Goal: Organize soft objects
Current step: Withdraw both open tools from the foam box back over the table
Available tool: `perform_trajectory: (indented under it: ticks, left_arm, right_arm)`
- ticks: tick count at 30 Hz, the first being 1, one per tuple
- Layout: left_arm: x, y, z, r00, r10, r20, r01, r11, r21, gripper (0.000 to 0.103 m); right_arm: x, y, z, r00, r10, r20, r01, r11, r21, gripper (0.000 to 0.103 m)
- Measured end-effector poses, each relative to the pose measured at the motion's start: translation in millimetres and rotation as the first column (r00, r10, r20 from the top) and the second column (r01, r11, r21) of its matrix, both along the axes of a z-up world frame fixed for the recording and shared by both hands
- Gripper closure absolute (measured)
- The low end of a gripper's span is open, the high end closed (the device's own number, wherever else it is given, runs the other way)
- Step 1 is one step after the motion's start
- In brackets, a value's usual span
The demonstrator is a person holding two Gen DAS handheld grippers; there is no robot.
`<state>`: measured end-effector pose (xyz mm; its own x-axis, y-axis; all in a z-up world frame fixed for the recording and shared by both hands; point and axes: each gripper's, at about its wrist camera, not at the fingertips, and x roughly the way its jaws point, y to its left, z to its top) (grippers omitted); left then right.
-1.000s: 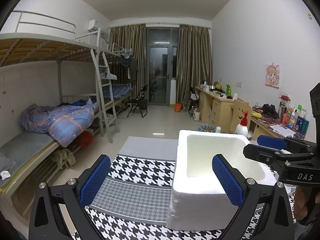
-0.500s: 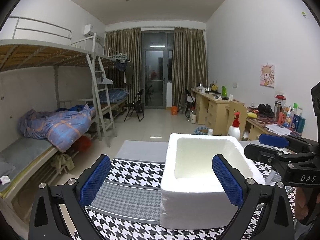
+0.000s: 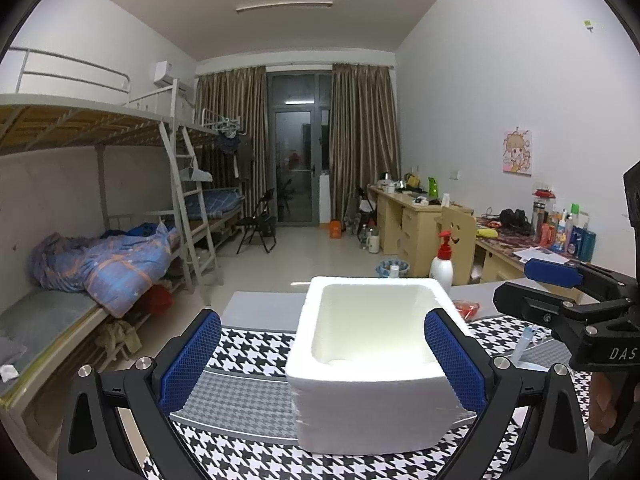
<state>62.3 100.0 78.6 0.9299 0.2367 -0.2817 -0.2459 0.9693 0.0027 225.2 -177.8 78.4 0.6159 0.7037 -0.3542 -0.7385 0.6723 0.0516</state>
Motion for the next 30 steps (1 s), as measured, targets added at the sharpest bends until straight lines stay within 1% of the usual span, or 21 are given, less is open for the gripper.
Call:
perform_trajectory:
  ticks: [4,7,18,30]
  left_arm:
    - [-4,-6,1,1.0,-0.011,0.007,0.011,1.0,0.004,0.001]
    - [-6,-10,1,1.0,-0.019,0.011,0.019,1.0,0.005,0.001]
    - [-9,-25,3,0.998,-0.065,0.016,0.065,0.998,0.013,0.001]
    - [-2,-51,-3,0.991,-0.134,0.008,0.134,0.991,0.0,0.001]
  right_arm:
    - [-4,-9,1,1.0,-0.015,0.015,0.014,1.0,0.015,0.007]
    - [-8,-13,0,0.999,-0.026,0.022,0.026,1.0,0.015,0.006]
    - [-16,-30,-2,0.997,-0.065,0.032,0.064,0.998,0.02,0.006]
    - [-18,-64,-11,0.989,-0.149,0.026,0.148,0.989,0.02,0.006]
